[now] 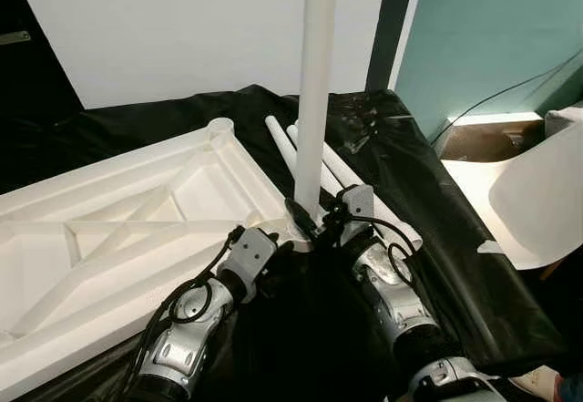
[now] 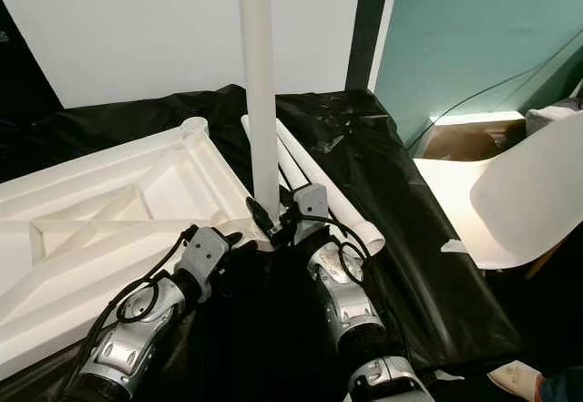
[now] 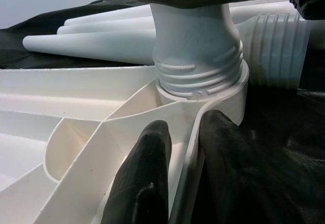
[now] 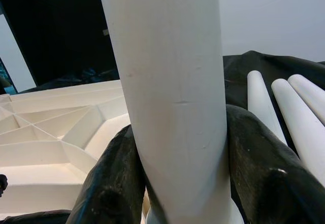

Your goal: Building children table

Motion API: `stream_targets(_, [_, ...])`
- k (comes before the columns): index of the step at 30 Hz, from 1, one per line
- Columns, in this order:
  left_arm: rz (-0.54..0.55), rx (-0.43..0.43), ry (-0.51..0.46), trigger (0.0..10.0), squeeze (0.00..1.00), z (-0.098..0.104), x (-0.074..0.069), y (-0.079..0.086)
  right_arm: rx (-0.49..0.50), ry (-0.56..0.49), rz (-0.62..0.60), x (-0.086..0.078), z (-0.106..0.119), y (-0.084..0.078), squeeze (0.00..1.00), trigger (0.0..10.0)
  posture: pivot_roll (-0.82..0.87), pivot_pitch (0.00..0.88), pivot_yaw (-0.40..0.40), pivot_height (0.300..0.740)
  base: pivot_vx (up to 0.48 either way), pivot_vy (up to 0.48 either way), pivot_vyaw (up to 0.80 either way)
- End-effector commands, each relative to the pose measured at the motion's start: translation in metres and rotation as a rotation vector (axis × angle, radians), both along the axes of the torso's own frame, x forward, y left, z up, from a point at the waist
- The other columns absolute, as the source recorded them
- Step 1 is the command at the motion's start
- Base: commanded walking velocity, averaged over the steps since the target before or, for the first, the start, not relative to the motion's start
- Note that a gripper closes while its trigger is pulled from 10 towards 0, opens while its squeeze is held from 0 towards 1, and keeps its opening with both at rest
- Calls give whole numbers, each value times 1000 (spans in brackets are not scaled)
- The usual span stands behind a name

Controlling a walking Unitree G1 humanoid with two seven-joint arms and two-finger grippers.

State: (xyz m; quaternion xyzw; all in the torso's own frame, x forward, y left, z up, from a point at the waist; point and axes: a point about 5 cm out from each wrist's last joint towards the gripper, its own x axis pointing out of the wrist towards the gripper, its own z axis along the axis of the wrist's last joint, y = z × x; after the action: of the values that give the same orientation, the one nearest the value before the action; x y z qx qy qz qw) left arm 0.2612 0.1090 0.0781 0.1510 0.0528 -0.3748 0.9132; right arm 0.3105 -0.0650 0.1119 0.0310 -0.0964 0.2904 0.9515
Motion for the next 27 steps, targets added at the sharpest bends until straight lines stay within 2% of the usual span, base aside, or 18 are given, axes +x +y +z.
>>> stream_targets(1, [-76, 62, 131, 10000, 0, -27, -19, -1, 42, 72, -119, 6, -8, -16, 0, 10000, 178, 0, 20, 740, 0, 0, 0])
stream_targets(6, [-70, 63, 129, 10000, 0, -26, -18, 0, 26, 64, -90, 4, -8, -11, 0, 10000, 180, 0, 22, 740, 0, 0, 0])
stream_targets(7, [-69, 62, 129, 10000, 0, -26, -17, 0, 22, 56, -59, 3, -7, -7, 0, 0, 178, 0, 23, 740, 0, 0, 0])
stream_targets(9, [-70, 61, 129, 10000, 0, -26, -17, 0, 13, 41, 17, -1, -6, -1, 0, 0, 173, 0, 24, 740, 0, 0, 0])
stream_targets(11, [-72, 61, 130, 10000, 0, -26, -17, 0, 8, 45, 28, -2, -6, 0, 0, 0, 170, 0, 25, 740, 0, 0, 0])
stream_targets(16, [-78, 60, 131, 10000, 0, -26, -16, -3, -6, 29, 1, -5, -7, 0, 0, 0, 161, 0, 25, 740, 0, 0, 0])
stream_targets(18, [-80, 58, 128, 10000, 0, -25, -15, -4, -17, 14, -45, -5, -7, -3, 0, 0, 153, 0, 23, 740, 0, 0, 0])
stream_targets(19, [-81, 57, 128, 10000, 0, -25, -14, -5, -21, 16, -59, -4, -7, -6, 0, 8667, 148, 0, 23, 740, 0, 0, 0])
stream_targets(20, [-81, 57, 128, 10000, 0, -25, -14, -5, -21, 16, -59, -4, -7, -6, 0, 8667, 148, 0, 23, 740, 0, 0, 0])
stream_targets(21, [-87, 54, 127, 10000, 0, -25, -13, -6, -28, 28, -65, -2, -7, -8, 310, 10000, 141, 0, 24, 740, 0, 0, 0])
stream_targets(24, [-90, 53, 127, 10000, 0, -25, -13, -7, -26, 30, -60, -2, -7, -8, 310, 10000, 141, 0, 24, 740, 0, 0, 0])
stream_targets(25, [-93, 53, 129, 10000, 0, -25, -14, -7, -14, 28, -35, -2, -4, -7, 1000, 10000, 133, 0, 25, 740, 0, 0, 0])
stream_targets(27, [-96, 54, 130, 10000, 0, -26, -15, -7, -12, 22, -10, -2, -1, -6, 1000, 10000, 127, 0, 26, 740, 0, 0, 0])
